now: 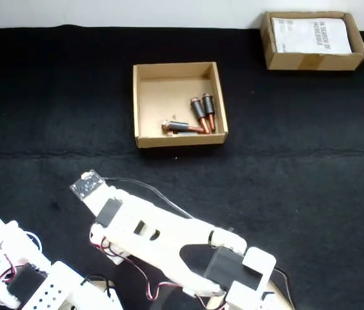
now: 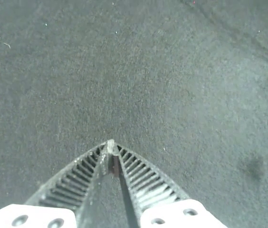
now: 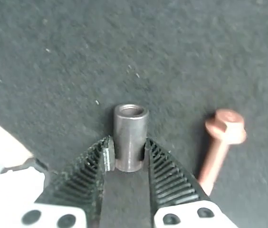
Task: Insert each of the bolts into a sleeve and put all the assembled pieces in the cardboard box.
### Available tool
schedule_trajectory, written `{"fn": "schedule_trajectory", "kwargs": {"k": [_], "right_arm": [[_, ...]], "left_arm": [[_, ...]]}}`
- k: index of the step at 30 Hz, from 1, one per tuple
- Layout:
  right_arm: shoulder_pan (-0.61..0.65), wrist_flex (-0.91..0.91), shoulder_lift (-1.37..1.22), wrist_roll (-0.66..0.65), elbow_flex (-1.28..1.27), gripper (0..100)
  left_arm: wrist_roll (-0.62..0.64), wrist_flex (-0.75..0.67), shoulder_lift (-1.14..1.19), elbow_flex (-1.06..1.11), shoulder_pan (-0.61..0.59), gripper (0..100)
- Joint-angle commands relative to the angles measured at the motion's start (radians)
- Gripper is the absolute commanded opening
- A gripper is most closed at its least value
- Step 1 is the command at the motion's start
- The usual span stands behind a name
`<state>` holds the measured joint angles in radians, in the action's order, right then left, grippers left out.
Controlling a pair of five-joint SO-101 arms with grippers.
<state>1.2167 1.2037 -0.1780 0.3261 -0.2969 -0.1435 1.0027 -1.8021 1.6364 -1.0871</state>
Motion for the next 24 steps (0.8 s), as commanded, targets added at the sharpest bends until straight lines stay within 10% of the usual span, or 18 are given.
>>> {"fn": "schedule_trajectory", "kwargs": {"k": [1,14,24], "right_arm": [[-0.067,0.091,0.042,0.009,0.133,0.8],[-0.259,0.395,0.351,-0.095,0.323,0.8],[-0.667,0.440,0.562,-0.178,0.255,0.8]], "left_arm": [[-0.003,0.129,-0.002,-0.117,0.044,1],[0.083,0.499,0.053,-0.493,0.544,1],[0.336,0.703,0.881,-1.012,0.805,1]]}}
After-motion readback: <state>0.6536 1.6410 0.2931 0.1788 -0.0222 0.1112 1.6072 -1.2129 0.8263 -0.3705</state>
